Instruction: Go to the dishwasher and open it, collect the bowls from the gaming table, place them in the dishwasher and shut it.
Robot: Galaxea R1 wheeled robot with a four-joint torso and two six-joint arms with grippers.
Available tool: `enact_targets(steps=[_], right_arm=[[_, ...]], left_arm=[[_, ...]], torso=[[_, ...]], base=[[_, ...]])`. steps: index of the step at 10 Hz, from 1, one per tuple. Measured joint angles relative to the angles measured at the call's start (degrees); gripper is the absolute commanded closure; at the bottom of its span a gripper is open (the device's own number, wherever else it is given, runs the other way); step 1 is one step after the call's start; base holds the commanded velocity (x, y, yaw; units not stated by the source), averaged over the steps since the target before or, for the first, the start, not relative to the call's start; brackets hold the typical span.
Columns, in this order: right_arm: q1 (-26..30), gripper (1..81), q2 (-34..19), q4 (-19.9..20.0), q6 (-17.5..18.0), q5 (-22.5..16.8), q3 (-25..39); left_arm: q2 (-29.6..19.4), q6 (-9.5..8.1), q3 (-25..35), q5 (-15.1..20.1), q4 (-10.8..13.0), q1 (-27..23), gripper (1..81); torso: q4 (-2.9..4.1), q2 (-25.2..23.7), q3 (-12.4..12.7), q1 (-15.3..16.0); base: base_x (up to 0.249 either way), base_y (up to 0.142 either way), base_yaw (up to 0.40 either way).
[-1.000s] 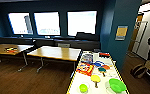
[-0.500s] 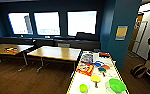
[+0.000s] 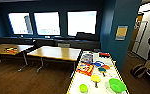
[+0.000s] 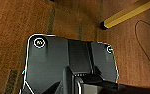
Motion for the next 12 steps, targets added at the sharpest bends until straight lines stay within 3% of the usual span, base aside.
enact_targets(steps=[3,7,12], right_arm=[[4.1,1.0,-9.8,0.4,0.7,0.0,10.6],[12.5,1.0,-20.2,0.7,3.1,-0.5,19.3],[23.1,1.0,-24.3,0.7,8.4,-5.3,22.1]], left_arm=[[-1.0,0.0,1.6,-0.2,0.0,-0.8,1.0],[-0.3,0.0,1.6,-0.2,0.0,-1.0,1.0],[0.5,0.0,1.6,-0.4,0.0,-1.6,1.0]], torso=[[0.0,0.0,-0.2,0.0],[0.0,0.0,-3.6,0.0],[0.0,0.1,-7.8,0.1]], base=[[0.0,0.0,0.0],[0.0,0.0,0.0],[0.0,0.0,0.0]])
